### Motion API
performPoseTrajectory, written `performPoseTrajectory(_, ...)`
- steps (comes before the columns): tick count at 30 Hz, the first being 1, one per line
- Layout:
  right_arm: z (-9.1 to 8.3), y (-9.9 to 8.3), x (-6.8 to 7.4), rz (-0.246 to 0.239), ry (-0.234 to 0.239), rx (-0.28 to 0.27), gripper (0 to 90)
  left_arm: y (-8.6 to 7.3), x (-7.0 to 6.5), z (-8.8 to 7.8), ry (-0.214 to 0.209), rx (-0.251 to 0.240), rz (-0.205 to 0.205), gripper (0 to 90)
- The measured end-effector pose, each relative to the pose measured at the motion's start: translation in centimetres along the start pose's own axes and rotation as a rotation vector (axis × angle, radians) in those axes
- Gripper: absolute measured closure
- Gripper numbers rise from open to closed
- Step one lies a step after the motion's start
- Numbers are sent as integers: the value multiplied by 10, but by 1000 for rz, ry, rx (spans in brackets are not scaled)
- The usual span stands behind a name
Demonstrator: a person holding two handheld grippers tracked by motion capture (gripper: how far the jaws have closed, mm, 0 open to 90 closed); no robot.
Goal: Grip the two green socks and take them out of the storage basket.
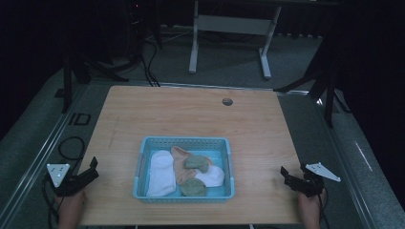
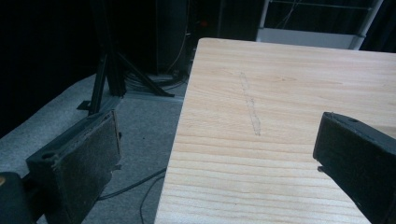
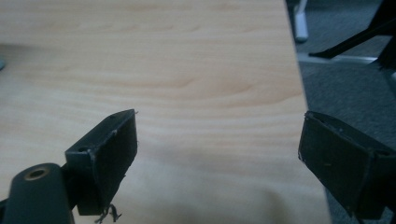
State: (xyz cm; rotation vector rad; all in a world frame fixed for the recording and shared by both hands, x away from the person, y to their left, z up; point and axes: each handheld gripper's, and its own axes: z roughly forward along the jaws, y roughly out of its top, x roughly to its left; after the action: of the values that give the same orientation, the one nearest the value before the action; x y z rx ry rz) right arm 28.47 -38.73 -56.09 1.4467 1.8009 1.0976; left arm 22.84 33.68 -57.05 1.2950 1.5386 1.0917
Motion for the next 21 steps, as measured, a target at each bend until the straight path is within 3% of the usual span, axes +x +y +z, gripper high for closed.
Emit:
performPoseTrajectory(3, -4, -2, 0, -17, 4, -1, 120, 0, 0, 0, -2, 0, 1, 4)
performPoseTrajectory(4, -8, -4, -2, -23, 56, 1, 128, 0, 0, 0, -2, 0, 1, 4)
performPoseTrajectory(5, -8, -4, -2, -23, 56, 1, 128, 0, 0, 0, -1, 1, 2, 4)
performPoseTrajectory(6, -9, -5, -5, -34, 99, 27, 132, 0, 0, 0, -2, 2, 4, 3)
performPoseTrajectory(7, -9, -5, -5, -34, 99, 27, 132, 0, -1, 0, -2, 5, 8, 3)
performPoseTrajectory(8, -8, -5, -10, -16, 184, 41, 132, 0, -1, 1, -5, 6, 10, 4)
performPoseTrajectory(9, -8, -5, -10, -16, 184, 41, 132, 0, -1, 1, -7, 9, 12, 4)
performPoseTrajectory(10, -7, -4, -12, -58, 259, 59, 132, 0, -1, 1, -8, 12, 14, 4)
performPoseTrajectory(11, -7, -4, -12, -58, 259, 59, 132, 0, -1, 1, -8, 13, 14, 4)
performPoseTrajectory(13, -6, 0, -14, -112, 283, 86, 132, 0, -1, 1, -6, 11, 13, 3)
performPoseTrajectory(15, -6, 4, -15, -163, 359, 69, 140, 0, -1, 1, -6, 12, 13, 3)
performPoseTrajectory(16, -5, 7, -16, -226, 393, 80, 147, 0, -1, 1, -7, 11, 11, 4)
performPoseTrajectory(17, -5, 7, -16, -226, 393, 80, 147, 0, -1, 1, -7, 12, 12, 4)
performPoseTrajectory(18, -3, 11, -18, -250, 484, 110, 150, 0, -1, 1, -10, 14, 11, 3)
performPoseTrajectory(19, -3, 11, -18, -250, 484, 110, 150, 0, -1, 1, -10, 14, 11, 4)
performPoseTrajectory(20, -2, 14, -18, -292, 533, 157, 149, 0, -1, 1, -9, 14, 11, 3)
performPoseTrajectory(21, -2, 14, -18, -292, 533, 157, 149, 0, -1, 1, -9, 15, 12, 3)
